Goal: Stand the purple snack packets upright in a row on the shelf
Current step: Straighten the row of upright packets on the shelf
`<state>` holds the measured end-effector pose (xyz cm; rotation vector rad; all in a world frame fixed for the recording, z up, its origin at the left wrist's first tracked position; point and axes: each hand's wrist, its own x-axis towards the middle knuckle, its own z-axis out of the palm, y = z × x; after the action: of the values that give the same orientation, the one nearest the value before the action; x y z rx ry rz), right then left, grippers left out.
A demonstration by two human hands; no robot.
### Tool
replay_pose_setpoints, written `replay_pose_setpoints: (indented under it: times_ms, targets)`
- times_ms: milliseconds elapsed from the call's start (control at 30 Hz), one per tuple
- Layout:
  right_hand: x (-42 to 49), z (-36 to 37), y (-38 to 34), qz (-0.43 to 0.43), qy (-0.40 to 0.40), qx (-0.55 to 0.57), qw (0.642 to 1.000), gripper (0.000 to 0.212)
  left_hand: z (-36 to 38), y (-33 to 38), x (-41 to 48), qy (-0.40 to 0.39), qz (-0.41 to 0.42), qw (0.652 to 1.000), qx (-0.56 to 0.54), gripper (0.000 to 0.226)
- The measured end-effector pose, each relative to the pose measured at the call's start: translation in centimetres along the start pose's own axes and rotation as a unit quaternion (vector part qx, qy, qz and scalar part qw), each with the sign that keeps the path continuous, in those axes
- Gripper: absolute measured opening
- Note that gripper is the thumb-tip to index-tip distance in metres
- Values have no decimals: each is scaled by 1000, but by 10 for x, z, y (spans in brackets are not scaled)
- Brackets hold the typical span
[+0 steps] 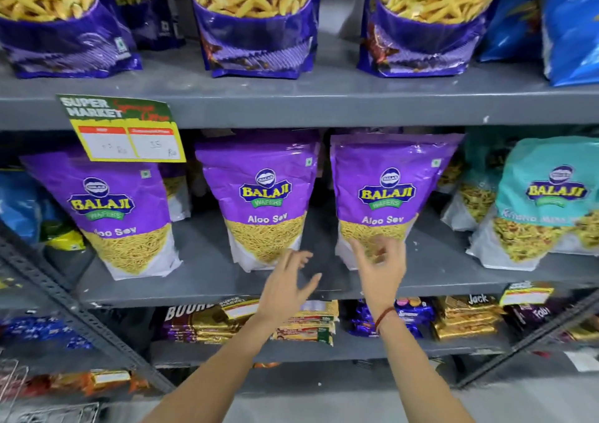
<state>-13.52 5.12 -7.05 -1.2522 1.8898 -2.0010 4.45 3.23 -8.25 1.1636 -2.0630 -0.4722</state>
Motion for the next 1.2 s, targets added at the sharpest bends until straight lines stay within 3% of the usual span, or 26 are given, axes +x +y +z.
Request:
replay_pose_setpoints:
  times_ms: [100,233,300,367,700,900,1200]
  targets:
    - [28,-15,8,48,46,-1,998,73,15,13,27,-49,-68,993,-86,62]
    - [63,-35,20,145,-93,60,983,101,39,33,60,-114,-128,978,-120,79]
    - [73,-37,25,165,-176,91,966,93,49,39,67,-103,-134,977,-132,75]
    - [76,-38,31,165,-210,78,961,79,55,42,69,-75,-137,979,-133,69]
    - [81,-58,45,174,-178,67,966,67,70,60,73,-77,-134,978,-143,64]
    - [78,-63,42,180,-184,56,965,75,69,61,72,-80,-137,974,-160,59]
    - [64,-61,48,192,-186,21,963,69,71,48,57,-79,-155,971,-162,38]
